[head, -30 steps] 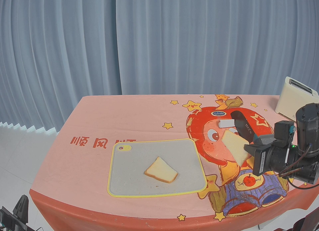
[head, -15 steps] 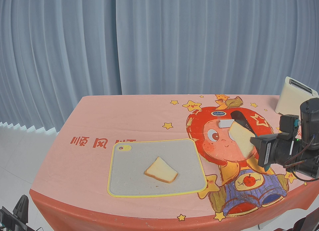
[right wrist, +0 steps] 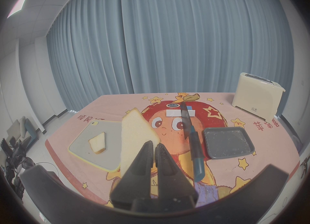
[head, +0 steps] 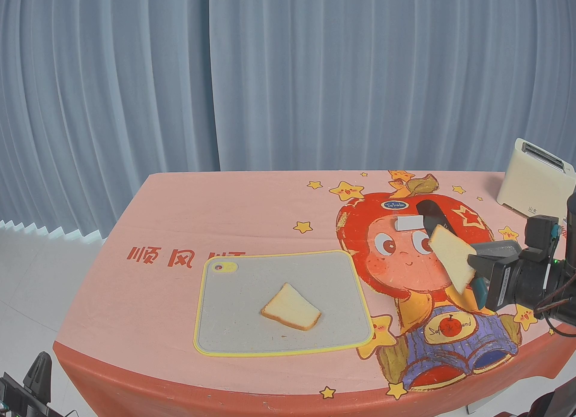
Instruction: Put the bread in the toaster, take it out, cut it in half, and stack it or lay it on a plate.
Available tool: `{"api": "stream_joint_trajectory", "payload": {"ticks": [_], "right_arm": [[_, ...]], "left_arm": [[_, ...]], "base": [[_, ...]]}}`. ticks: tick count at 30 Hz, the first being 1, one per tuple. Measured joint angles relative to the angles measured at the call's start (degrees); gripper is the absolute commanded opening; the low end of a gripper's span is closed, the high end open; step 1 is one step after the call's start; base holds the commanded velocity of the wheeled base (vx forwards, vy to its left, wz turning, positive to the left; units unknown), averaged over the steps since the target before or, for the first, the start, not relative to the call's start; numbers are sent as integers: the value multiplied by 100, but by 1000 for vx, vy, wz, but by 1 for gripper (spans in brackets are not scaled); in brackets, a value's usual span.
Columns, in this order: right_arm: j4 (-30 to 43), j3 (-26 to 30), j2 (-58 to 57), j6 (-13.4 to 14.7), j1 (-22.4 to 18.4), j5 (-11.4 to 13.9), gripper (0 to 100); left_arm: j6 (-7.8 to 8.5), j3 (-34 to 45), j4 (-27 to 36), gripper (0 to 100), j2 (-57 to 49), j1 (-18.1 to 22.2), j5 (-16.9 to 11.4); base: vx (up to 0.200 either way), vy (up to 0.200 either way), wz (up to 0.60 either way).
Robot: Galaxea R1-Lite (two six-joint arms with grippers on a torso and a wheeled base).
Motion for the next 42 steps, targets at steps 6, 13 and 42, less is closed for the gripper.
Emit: {"api": "stream_joint_trajectory", "payload": {"ticks": [6, 13, 42], "right_arm": [[-24, 83, -129, 17, 5, -34, 0], [-28, 105, -184, 2, 21, -38, 0], [22, 149, -188, -29, 32, -152, 0]], "left_arm": [[1, 0, 2, 0, 0, 0, -6], [-48, 0, 6, 0, 0, 0, -2], [-121, 0, 0, 0, 0, 0, 256]], "base": [[0, 0, 0], [0, 0, 0], [0, -138, 0]]}}
